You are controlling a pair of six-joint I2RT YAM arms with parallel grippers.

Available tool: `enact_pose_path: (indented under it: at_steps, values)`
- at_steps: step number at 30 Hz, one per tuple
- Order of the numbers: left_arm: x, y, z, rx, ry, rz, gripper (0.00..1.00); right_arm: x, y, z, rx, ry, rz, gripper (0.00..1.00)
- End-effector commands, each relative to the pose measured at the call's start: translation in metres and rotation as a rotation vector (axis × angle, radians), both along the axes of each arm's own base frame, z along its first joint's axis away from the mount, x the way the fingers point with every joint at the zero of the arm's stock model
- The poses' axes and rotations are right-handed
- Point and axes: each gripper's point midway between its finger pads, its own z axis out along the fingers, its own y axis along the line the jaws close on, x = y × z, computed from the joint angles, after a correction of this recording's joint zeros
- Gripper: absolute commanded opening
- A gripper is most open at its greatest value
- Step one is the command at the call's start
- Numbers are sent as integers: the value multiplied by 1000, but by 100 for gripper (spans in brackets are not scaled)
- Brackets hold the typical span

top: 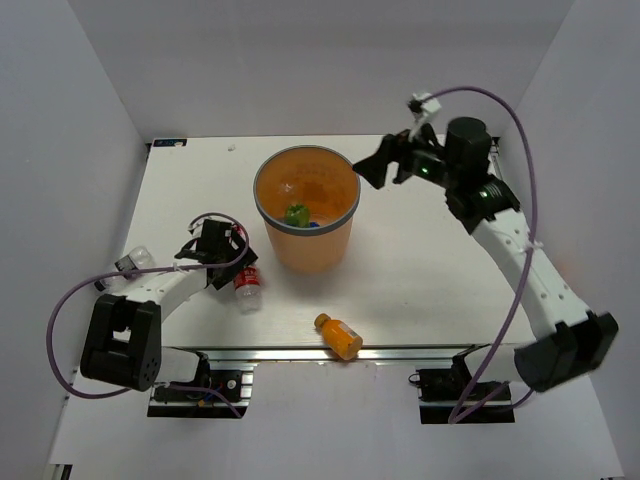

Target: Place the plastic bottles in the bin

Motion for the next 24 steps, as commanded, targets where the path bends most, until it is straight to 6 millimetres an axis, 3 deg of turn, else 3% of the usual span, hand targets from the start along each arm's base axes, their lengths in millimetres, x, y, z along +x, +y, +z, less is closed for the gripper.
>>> enact_pose_path:
  at_steps: [1,4,5,6,8,10,11,12,14,15,16,17,19,20,22,23,24]
  values:
    - [16,5,10,38,-30,27,88,0,-36,4,87,-10,-108,89]
    - [20,7,16,52,-31,35,68,-9,-63,-20,88,23,-199,89]
    - [23,10,25,62,-41,46,64,-15,-71,-19,93,16,-227,89]
    - [27,16,34,91,-63,77,60,-16,-78,-38,81,54,-259,89]
    - [28,26,60,120,-107,115,53,-15,-96,-45,100,79,-340,89]
    - [40,44,106,170,-211,209,50,-11,-111,-62,98,117,-395,89]
    - [35,53,118,203,-209,238,50,-10,-115,-66,96,130,-407,89]
    - [42,59,152,207,-278,281,50,-10,-120,-75,85,162,-424,89]
    - [36,75,196,243,-353,335,50,-7,-129,-83,76,188,-453,89]
    - [38,75,232,228,-435,335,50,-6,-134,-87,65,199,-466,89]
    - [38,67,252,185,-493,293,50,-6,-137,-91,60,207,-476,89]
    - [39,58,297,114,-662,259,50,-6,-141,-93,53,207,-489,89]
    - [37,39,332,59,-807,137,51,-4,-154,-103,32,219,-550,89]
    - [37,15,358,-24,-909,22,51,-3,-159,-106,25,224,-576,89]
    - [43,-7,379,-79,-960,-86,50,4,-183,-121,-8,269,-712,89]
    - [45,-27,379,-118,-950,-182,50,6,-193,-128,-31,290,-761,89]
    - [62,-44,362,-127,-890,-249,50,8,-204,-133,-52,309,-805,89]
